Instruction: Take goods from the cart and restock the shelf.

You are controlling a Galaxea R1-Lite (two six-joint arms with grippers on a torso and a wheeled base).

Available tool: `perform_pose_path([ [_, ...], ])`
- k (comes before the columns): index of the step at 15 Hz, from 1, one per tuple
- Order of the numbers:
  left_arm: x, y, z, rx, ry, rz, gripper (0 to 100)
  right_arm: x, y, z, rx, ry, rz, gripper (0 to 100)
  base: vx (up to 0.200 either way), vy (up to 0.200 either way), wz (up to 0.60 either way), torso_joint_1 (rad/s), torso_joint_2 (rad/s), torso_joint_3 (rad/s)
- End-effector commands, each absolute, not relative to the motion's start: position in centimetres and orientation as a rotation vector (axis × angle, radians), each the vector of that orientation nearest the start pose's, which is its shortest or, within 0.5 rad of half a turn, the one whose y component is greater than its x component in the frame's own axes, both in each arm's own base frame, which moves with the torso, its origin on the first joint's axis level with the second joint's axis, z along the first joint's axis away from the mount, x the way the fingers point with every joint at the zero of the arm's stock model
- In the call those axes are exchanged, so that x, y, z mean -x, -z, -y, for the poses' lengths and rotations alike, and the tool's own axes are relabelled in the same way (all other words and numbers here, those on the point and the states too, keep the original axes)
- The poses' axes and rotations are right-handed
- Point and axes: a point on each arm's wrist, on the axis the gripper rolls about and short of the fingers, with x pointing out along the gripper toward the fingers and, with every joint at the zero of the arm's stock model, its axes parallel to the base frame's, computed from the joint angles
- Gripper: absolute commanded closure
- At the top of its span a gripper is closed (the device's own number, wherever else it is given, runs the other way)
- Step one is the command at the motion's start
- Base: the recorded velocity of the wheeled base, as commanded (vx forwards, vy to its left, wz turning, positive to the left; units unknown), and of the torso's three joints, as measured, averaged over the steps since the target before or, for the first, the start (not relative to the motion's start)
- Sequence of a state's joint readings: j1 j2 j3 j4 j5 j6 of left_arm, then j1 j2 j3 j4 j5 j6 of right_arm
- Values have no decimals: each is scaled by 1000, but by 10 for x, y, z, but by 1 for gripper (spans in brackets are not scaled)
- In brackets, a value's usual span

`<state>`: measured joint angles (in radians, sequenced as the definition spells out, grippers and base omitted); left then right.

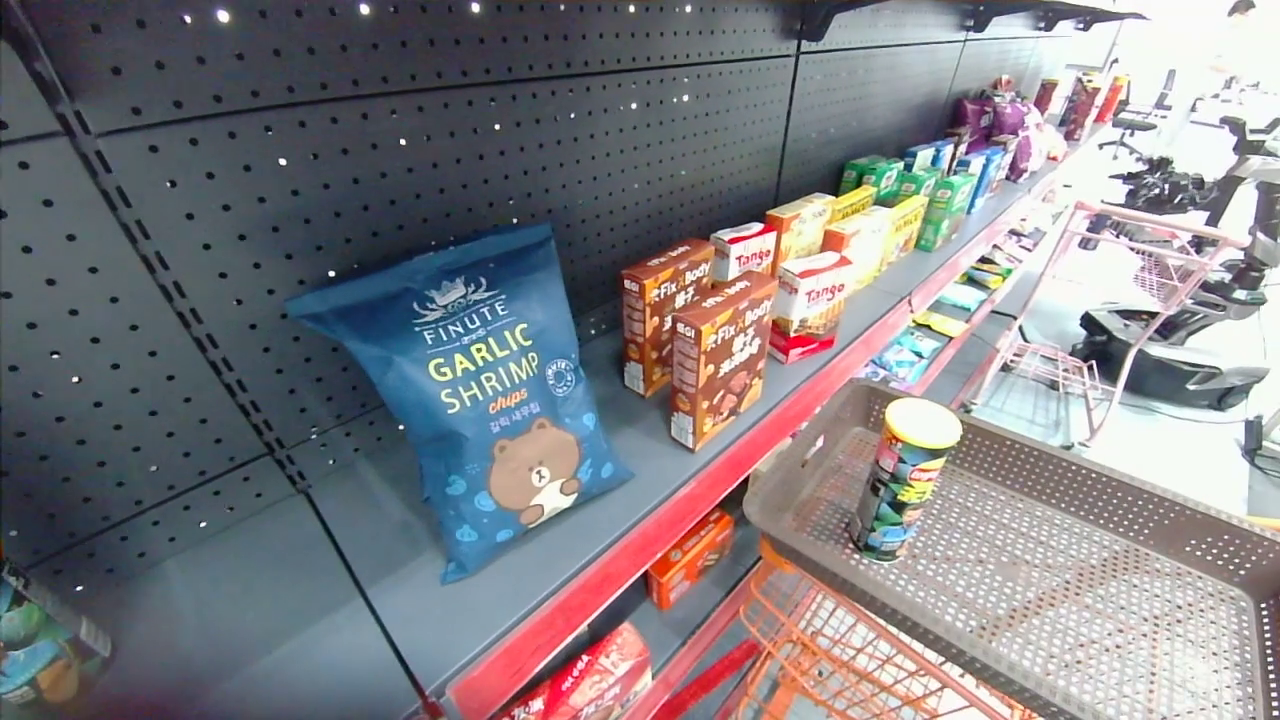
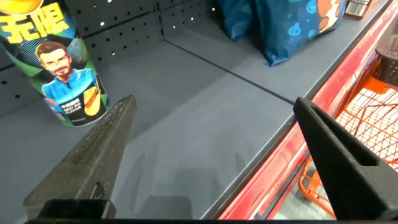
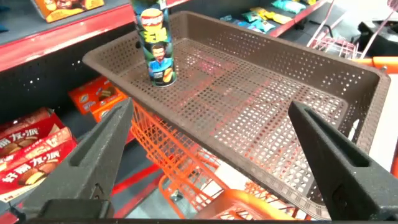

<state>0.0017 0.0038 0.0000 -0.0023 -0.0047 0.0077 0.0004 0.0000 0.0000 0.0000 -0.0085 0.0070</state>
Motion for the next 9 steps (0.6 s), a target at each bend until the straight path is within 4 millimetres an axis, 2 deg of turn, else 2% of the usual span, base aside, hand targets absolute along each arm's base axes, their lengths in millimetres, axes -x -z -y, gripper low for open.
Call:
perform_pose_path([
  [1, 22, -76, 0, -8, 3, -3, 0, 23, -76, 0, -31, 14, 2, 0, 0, 0, 0, 0, 0, 0],
  [2, 22, -76, 0, -8, 3, -2, 0, 23, -78, 0, -35, 1, 9, 0, 0, 0, 0, 0, 0, 0],
  [3, 22, -76, 0, -9, 3, -2, 0, 25, -113, 0, -52, -75, 33, 0, 0, 0, 0, 0, 0, 0],
  [4, 22, -76, 0, -8, 3, -2, 0, 4, -145, -1, -103, -95, -94, 0, 0, 0, 0, 0, 0, 0],
  [5, 22, -76, 0, -8, 3, -2, 0, -16, -163, -2, -135, -80, -142, 0, 0, 0, 0, 0, 0, 0],
  [7, 22, -76, 0, -8, 3, -2, 0, -33, -176, -2, -170, -83, -166, 0, 0, 0, 0, 0, 0, 0],
  [9, 22, -76, 0, -8, 3, -2, 0, -52, -175, -2, -180, -47, -257, 0, 0, 0, 0, 0, 0, 0],
])
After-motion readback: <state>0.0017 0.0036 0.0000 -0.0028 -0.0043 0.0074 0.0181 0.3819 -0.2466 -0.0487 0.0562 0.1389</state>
